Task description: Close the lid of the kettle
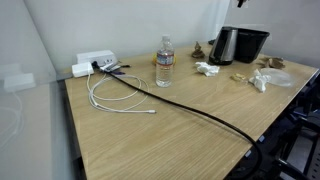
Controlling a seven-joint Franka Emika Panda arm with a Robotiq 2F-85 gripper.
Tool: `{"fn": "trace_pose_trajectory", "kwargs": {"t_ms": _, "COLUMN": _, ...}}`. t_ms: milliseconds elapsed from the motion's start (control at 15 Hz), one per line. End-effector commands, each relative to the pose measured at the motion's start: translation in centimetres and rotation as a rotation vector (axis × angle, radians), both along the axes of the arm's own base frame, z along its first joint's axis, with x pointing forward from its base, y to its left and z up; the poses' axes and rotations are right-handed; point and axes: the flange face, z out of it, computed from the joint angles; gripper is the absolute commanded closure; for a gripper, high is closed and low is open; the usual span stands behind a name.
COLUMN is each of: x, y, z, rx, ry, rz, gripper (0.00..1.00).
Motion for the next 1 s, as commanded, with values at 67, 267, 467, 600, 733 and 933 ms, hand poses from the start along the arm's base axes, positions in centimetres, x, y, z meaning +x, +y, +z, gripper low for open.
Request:
{"fn": "trace_pose_trajectory", "kwargs": {"t_ms": 67, "x": -3.4, "y": 2.0, "z": 0.5, "rx": 0.093, "ry": 0.036, "rz": 0.105, "gripper": 1.00}}
{"fn": "trace_pose_trajectory", "kwargs": {"t_ms": 267, "x": -5.1, "y": 2.9, "z": 1.2, "rx": 0.161, "ry": 0.066, "rz": 0.182, "gripper": 1.00}}
{"fn": "trace_pose_trajectory", "kwargs": {"t_ms": 467, "x": -6.5, "y": 3.7, "z": 1.6, "rx": 0.259, "ry": 0.108, "rz": 0.269, "gripper": 1.00}}
{"fn": "trace_pose_trajectory", "kwargs": {"t_ms": 600, "x": -7.3, "y": 3.8, "z": 1.7, "rx": 0.308, "ry": 0.134, "rz": 0.315, "gripper": 0.74}}
{"fn": "trace_pose_trajectory", "kwargs": {"t_ms": 733, "x": -8.0, "y": 3.5, "z": 1.9, "rx": 0.340, "ry": 0.152, "rz": 0.343, "gripper": 0.67}}
{"fn": "trace_pose_trajectory", "kwargs": {"t_ms": 933, "x": -7.2, "y": 3.7, "z": 2.0, "rx": 0.317, "ry": 0.133, "rz": 0.313, "gripper": 0.69}}
